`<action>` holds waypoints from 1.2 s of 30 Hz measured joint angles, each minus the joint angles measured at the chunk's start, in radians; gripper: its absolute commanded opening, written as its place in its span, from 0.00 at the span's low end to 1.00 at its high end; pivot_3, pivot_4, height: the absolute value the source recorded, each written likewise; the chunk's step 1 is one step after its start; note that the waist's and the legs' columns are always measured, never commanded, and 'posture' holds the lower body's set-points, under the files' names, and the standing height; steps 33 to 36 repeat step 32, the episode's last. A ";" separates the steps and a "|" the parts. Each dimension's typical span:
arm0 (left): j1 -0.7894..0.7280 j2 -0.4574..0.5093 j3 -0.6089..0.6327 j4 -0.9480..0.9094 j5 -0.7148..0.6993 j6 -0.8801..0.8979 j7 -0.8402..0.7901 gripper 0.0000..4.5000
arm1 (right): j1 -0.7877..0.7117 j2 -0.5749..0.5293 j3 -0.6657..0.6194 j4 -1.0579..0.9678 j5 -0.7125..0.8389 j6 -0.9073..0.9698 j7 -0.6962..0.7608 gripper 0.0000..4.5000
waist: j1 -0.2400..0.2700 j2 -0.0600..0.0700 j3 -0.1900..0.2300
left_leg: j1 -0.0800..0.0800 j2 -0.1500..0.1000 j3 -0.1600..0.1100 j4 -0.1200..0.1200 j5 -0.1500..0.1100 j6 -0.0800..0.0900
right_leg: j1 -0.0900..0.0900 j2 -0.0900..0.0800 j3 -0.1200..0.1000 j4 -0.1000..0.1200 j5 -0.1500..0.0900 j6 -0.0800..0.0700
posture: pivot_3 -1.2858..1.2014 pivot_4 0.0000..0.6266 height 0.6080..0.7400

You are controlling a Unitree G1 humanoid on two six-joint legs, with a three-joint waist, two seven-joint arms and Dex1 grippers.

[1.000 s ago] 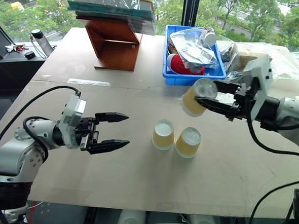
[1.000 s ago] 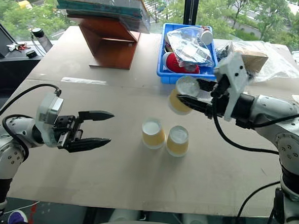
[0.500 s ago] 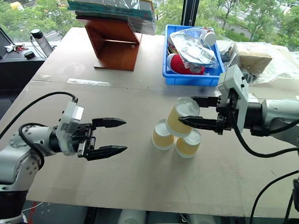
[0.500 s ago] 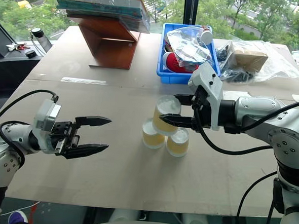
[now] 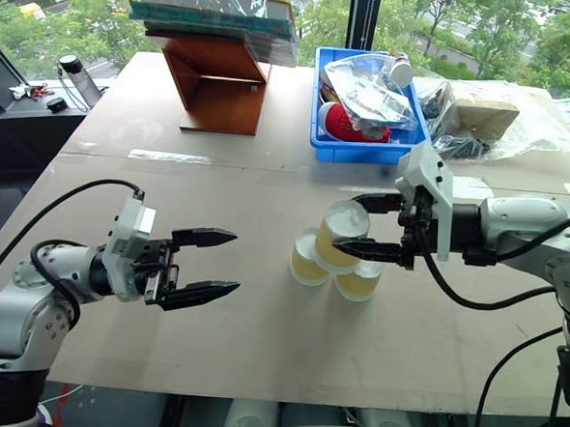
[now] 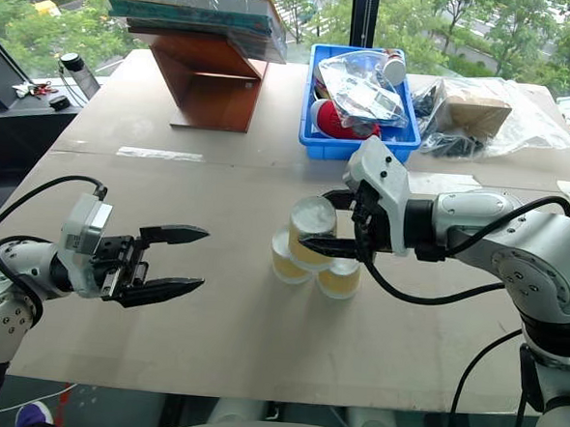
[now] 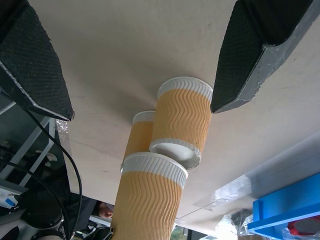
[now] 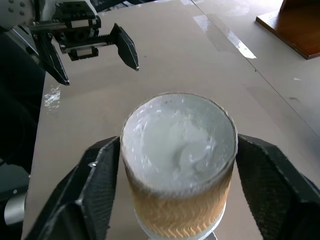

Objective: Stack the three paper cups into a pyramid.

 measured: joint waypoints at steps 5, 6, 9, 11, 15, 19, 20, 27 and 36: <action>0.002 -0.005 0.001 -0.007 -0.005 0.004 0.020 1.00 | 0.001 -0.023 -0.042 -0.001 0.006 -0.013 0.022 0.98 | 0.001 0.000 0.000 | 0.000 0.000 0.000 0.000 0.000 0.000 | 0.000 0.000 0.000 0.000 0.000 0.000 | 0.52 0.24 1.00; 0.003 -0.007 0.001 -0.011 -0.006 0.004 0.028 1.00 | 0.004 -0.033 -0.059 -0.003 0.017 -0.014 0.028 0.98 | 0.001 0.000 0.000 | 0.000 0.000 0.000 0.000 0.000 0.000 | 0.000 0.000 0.000 0.000 0.000 0.000 | 0.52 0.24 1.00; 0.010 -0.028 -0.003 -0.027 0.001 0.006 0.076 1.00 | 0.048 -0.066 -0.173 -0.041 0.073 -0.038 0.051 0.98 | 0.004 0.000 0.000 | 0.000 0.000 -0.001 0.000 0.000 0.000 | 0.000 0.000 -0.001 -0.001 0.000 0.000 | 0.52 0.24 1.00; 0.009 -0.049 -0.006 -0.030 0.003 0.008 0.106 1.00 | 0.108 -0.075 -0.261 -0.068 0.117 -0.057 0.050 0.98 | 0.005 0.000 0.000 | -0.001 0.000 -0.001 0.000 0.000 0.000 | 0.001 0.000 -0.001 -0.001 0.000 0.000 | 0.52 0.24 1.00; 0.034 -0.079 -0.028 -0.031 0.032 0.001 0.144 1.00 | 0.318 -0.124 -0.433 -0.134 0.138 -0.111 0.063 0.98 | 0.006 -0.001 0.000 | 0.000 0.000 -0.001 0.000 0.000 0.000 | 0.001 0.000 -0.001 -0.001 0.000 0.000 | 0.52 0.24 1.00; 0.058 -0.099 -0.044 -0.005 0.083 -0.046 0.157 1.00 | 0.677 -0.100 -0.597 -0.215 0.055 -0.218 0.139 0.98 | 0.013 -0.001 0.000 | 0.001 -0.001 -0.004 0.000 0.000 0.000 | 0.005 0.000 -0.003 -0.004 0.000 0.000 | 0.52 0.24 1.00; 0.064 -0.103 -0.045 0.011 0.096 -0.059 0.158 1.00 | 0.768 -0.081 -0.623 -0.232 0.018 -0.261 0.165 0.98 | 0.012 -0.001 0.000 | 0.002 -0.001 -0.003 0.000 0.000 0.000 | 0.005 0.000 -0.003 -0.004 0.000 0.000 | 0.52 0.24 1.00; 0.131 -0.102 -0.003 0.108 0.157 -0.128 0.157 1.00 | 1.290 0.107 -0.767 -0.248 -0.214 -0.583 0.359 0.98 | 0.005 -0.001 -0.001 | 0.008 -0.001 -0.005 0.000 0.000 0.000 | 0.011 0.001 -0.004 -0.004 0.000 0.000 | 0.52 0.24 1.00; 0.140 -0.102 0.004 0.113 0.158 -0.131 0.157 1.00 | 1.394 0.156 -0.785 -0.229 -0.262 -0.713 0.408 0.98 | 0.002 -0.001 0.000 | 0.019 0.001 -0.003 -0.001 0.000 0.000 | 0.021 0.001 -0.002 -0.005 -0.001 -0.001 | 0.52 0.24 1.00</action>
